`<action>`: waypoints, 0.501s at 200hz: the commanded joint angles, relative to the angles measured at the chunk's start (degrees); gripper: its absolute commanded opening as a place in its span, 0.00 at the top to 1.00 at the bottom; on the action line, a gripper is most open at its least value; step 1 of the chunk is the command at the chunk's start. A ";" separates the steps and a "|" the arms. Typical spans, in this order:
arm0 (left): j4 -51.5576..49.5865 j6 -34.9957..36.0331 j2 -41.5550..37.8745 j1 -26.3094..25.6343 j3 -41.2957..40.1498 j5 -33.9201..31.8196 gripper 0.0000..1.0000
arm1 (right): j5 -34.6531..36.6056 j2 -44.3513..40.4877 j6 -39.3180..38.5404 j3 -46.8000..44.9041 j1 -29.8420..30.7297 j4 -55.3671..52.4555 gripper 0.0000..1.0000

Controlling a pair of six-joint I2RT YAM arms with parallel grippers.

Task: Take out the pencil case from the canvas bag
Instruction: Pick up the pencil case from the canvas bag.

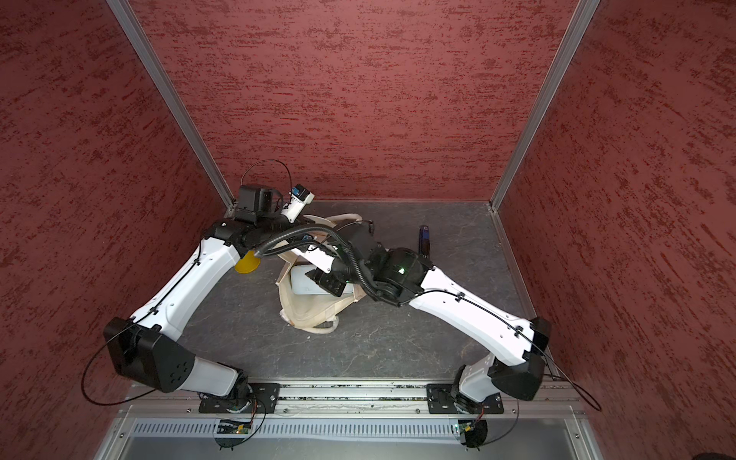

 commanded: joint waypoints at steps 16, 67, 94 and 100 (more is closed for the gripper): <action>6.76 -3.20 -2.28 0.50 -1.75 2.27 1.00 | 5.52 6.74 -2.85 0.65 0.92 -3.61 0.49; 9.05 -9.15 -1.93 3.23 -2.10 6.54 1.00 | 9.01 11.55 -6.57 -3.66 -0.25 2.50 0.33; 10.35 -10.11 -2.82 3.88 -3.34 7.47 1.00 | 5.97 15.97 -6.75 -0.16 -4.06 0.83 0.29; 10.78 -10.12 -3.14 3.80 -3.83 7.61 1.00 | 6.19 16.83 -6.73 0.55 -4.60 0.59 0.28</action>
